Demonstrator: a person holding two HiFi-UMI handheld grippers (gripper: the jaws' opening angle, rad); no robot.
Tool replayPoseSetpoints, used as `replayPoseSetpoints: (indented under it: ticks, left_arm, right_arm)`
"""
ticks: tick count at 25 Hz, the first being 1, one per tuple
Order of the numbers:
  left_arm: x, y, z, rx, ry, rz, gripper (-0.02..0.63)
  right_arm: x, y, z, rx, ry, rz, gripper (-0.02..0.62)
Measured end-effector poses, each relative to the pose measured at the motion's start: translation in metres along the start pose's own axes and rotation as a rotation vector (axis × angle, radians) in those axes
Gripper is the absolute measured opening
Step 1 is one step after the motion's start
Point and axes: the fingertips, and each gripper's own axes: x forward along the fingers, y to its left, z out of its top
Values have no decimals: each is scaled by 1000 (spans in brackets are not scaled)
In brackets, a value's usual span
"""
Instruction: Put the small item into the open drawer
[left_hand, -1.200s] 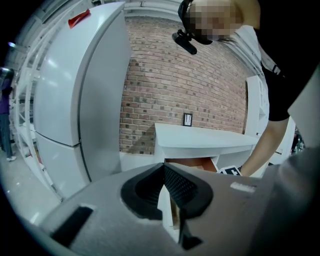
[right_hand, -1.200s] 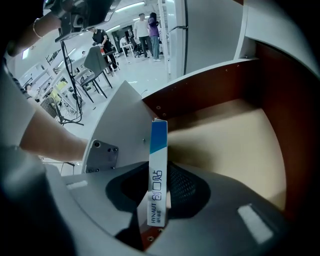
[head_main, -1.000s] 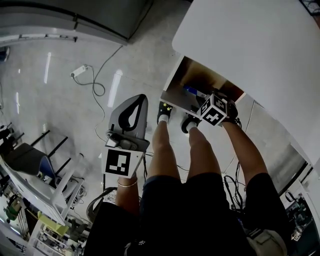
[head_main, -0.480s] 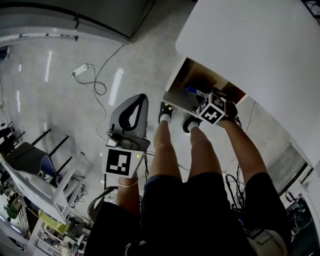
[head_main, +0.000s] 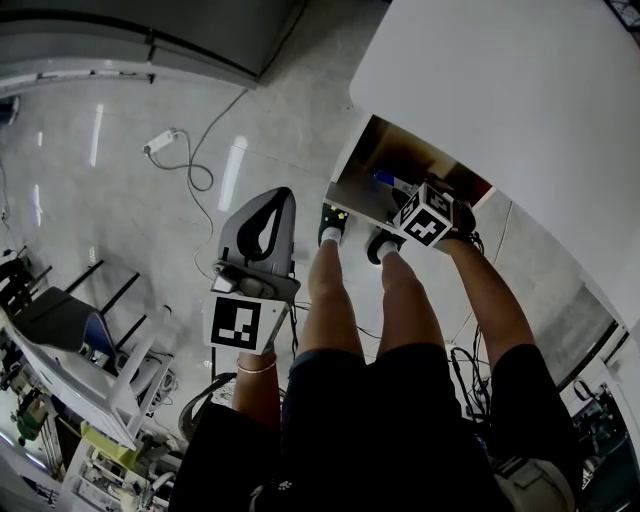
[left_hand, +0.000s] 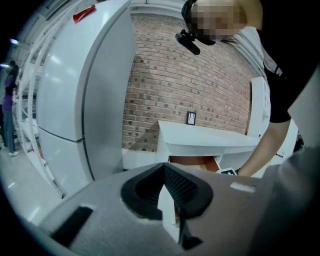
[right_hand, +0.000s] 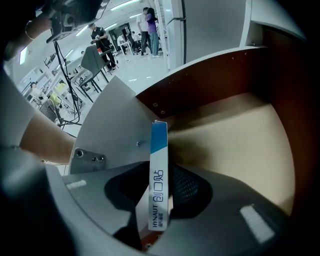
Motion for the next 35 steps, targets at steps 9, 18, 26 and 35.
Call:
replayPoseSetpoints:
  ticks: [9, 18, 26, 35]
  left_arm:
    - [0, -2, 3, 10, -8, -8, -9]
    - [-3, -9, 14, 17, -19, -20, -9]
    - [-1, -9, 20, 15, -27, -23, -9]
    - [-2, -14, 35, 30, -41, -34, -9]
  right_arm:
    - [-5, -1, 6, 4, -14, -6, 153]
    - [-35, -4, 23, 66, -99, -46, 170]
    - [-65, -8, 38, 136, -223, -95, 147]
    - [-109, -9, 42, 313, -382, -169, 49]
